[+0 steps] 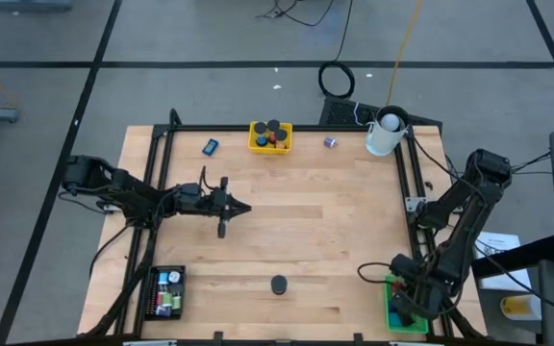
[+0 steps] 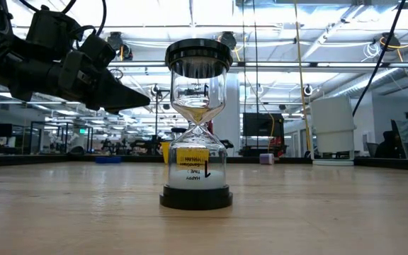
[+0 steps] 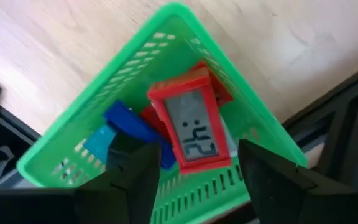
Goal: Pick & Place Office items
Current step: Put the white hour glass into the yellow bin
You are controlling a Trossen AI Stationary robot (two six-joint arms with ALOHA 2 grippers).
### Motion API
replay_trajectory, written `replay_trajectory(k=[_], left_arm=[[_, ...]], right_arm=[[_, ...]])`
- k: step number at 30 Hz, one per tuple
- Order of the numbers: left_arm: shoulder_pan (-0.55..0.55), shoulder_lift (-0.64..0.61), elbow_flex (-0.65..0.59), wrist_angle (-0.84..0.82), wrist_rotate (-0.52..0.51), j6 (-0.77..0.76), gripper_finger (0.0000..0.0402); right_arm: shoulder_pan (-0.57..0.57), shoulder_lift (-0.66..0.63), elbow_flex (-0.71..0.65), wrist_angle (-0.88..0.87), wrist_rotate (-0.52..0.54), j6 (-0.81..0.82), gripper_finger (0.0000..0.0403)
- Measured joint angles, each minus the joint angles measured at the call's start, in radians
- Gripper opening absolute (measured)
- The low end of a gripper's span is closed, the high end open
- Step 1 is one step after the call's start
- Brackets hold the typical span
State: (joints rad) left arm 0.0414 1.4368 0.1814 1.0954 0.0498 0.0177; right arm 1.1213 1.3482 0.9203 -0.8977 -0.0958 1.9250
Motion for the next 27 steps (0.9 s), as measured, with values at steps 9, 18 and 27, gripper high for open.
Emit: replay_trajectory(k=[9,18,27], left_arm=[[0.0,0.0,0.0,0.0,0.0,0.004,0.0037],[0.0,0.0,0.0,0.001,0.0,0.005,0.0037],[0.0,0.0,0.0,0.0,0.0,0.004,0.0037]], right_arm=[[-0.042,-0.03,0.0,-0.053,0.045,-0.108,0.0118],[-0.237,-0.033,0.0,-0.021,0.254,-0.601,0.0004],[-0.513,-0.033,-0.083,0.451,0.383,-1.341,0.0001]])
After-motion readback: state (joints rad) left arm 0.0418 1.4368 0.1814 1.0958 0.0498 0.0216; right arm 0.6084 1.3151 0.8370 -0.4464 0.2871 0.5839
